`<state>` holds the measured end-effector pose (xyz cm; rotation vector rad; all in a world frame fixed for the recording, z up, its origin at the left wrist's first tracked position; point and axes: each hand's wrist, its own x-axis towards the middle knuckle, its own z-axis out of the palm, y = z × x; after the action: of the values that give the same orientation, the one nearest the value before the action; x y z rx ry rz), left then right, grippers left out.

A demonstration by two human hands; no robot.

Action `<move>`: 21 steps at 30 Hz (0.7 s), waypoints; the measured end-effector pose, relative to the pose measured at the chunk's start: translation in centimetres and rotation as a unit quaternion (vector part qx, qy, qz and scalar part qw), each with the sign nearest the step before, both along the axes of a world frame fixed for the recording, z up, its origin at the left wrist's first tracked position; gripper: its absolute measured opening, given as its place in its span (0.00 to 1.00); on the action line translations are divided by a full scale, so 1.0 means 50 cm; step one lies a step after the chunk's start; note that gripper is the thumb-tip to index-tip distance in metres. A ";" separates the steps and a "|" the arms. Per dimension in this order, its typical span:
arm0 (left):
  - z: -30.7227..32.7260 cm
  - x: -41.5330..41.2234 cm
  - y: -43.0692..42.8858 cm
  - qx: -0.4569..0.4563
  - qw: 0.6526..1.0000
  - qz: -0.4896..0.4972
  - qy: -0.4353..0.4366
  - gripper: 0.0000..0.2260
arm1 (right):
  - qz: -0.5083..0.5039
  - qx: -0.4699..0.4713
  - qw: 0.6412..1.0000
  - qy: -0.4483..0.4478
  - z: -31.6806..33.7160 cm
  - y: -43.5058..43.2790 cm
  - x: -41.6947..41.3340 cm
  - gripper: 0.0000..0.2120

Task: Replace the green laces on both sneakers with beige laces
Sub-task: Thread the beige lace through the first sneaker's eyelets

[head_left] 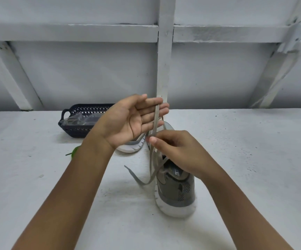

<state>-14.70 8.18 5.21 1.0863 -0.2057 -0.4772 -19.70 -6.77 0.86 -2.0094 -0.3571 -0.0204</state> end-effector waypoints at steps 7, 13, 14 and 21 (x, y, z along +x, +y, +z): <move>-0.052 0.015 -0.005 0.163 0.975 0.127 -0.087 0.09 | -0.082 0.139 0.987 0.014 0.020 -0.003 0.034 0.11; -0.098 -0.008 -0.004 0.296 0.941 0.024 -0.163 0.11 | -0.112 0.136 0.984 -0.003 0.039 -0.004 0.076 0.14; -0.101 -0.011 -0.002 0.306 0.936 0.020 -0.175 0.10 | -0.114 0.129 0.985 -0.003 0.039 -0.005 0.080 0.14; -0.114 -0.013 0.022 0.309 0.929 -0.013 -0.202 0.04 | -0.115 0.133 0.984 0.012 0.038 -0.002 0.089 0.13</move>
<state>-15.35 9.28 -0.51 1.8031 -0.4523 -0.3401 -15.27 -6.84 2.79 -1.7735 -0.0982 -0.1785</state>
